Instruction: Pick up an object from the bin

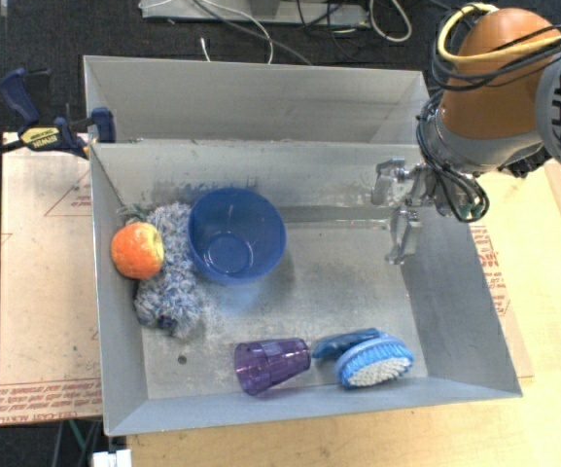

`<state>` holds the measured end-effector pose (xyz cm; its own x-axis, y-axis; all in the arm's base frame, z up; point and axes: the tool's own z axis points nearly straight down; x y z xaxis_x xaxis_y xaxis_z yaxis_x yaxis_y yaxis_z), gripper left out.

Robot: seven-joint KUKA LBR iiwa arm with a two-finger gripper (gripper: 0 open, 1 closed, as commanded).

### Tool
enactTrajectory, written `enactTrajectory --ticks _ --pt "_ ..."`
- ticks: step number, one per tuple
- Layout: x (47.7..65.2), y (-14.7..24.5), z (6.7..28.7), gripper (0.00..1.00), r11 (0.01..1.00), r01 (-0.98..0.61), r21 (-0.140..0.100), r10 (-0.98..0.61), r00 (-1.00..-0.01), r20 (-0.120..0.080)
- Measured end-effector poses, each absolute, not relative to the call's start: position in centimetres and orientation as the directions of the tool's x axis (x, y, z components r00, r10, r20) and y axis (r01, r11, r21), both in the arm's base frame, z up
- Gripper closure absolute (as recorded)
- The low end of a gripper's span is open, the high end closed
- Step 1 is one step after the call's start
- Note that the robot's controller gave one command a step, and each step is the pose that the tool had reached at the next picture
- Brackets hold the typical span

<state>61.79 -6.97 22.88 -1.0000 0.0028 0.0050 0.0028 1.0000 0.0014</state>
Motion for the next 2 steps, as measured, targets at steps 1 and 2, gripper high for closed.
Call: enactTrajectory --ticks 1,2 --pt "61.9 -6.9 23.3 0.00 1.000 0.000 0.000 0.000 -1.000 -0.003" --pt "56.8 -7.5 13.9 0.00 0.974 -0.225 0.001 -0.225 -0.974 -0.003"
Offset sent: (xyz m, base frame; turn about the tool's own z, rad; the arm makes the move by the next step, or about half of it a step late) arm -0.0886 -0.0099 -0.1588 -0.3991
